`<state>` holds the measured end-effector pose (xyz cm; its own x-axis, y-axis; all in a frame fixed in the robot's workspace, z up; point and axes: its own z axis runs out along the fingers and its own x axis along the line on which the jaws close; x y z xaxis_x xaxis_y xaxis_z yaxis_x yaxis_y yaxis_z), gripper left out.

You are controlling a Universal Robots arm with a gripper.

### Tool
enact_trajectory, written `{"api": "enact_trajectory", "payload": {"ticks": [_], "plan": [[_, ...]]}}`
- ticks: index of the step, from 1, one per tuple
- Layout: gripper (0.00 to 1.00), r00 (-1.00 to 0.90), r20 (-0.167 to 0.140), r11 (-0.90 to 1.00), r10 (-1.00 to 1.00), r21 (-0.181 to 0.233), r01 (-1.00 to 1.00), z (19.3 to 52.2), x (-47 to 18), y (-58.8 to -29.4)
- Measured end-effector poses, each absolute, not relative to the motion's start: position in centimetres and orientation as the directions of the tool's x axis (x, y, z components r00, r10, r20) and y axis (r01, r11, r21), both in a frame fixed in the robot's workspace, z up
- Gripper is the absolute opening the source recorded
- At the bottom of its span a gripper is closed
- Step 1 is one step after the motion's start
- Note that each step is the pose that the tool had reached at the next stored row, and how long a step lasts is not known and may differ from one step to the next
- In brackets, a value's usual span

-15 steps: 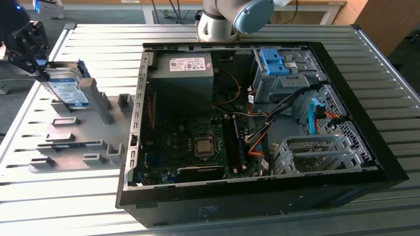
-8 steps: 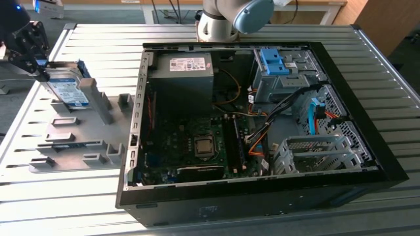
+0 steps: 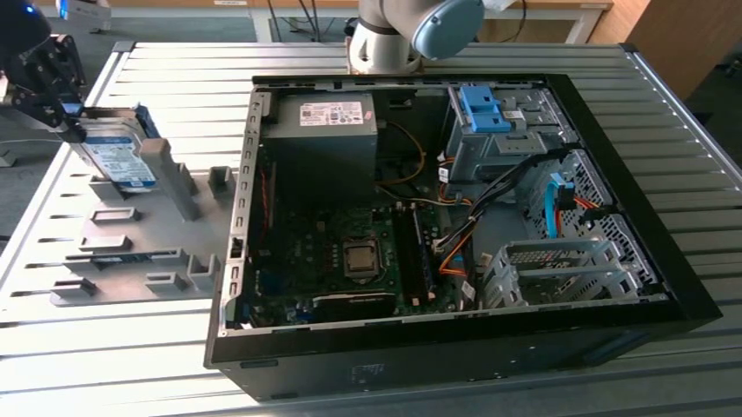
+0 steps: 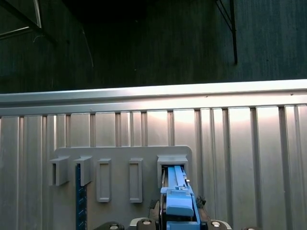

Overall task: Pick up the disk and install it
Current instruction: 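Pick up the disk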

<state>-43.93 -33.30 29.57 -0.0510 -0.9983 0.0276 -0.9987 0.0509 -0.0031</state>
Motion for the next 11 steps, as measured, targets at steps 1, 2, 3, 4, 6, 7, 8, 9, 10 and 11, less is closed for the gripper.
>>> {"api": "enact_trajectory", "payload": {"ticks": [1,2,3,4,6,7,8,9,10,11], "plan": [[0.37,-0.051,0.028,0.051,-0.998,-0.003,-0.999,29.65,-43.93,-33.30],[0.37,-0.051,0.028,0.051,-0.998,-0.003,-0.999,29.65,-43.93,-33.30],[0.37,-0.051,0.028,0.051,-0.998,-0.003,-0.999,29.65,-43.93,-33.30],[0.37,-0.051,0.028,0.051,-0.998,-0.003,-0.999,29.66,-43.93,-33.30],[0.37,-0.051,0.028,0.051,-0.998,-0.003,-0.999,29.68,-43.93,-33.30],[0.37,-0.051,0.028,0.051,-0.998,-0.003,-0.999,29.68,-43.93,-33.30],[0.37,-0.051,0.028,0.051,-0.998,-0.003,-0.999,29.68,-43.93,-33.30],[0.38,-0.051,0.028,0.051,-0.998,-0.003,-0.999,29.68,-43.93,-33.30],[0.38,-0.051,0.028,0.051,-0.998,-0.003,-0.999,29.64,-43.93,-33.30],[0.44,-0.051,0.028,0.051,-0.998,-0.003,-0.999,29.54,-43.93,-33.30]]}}
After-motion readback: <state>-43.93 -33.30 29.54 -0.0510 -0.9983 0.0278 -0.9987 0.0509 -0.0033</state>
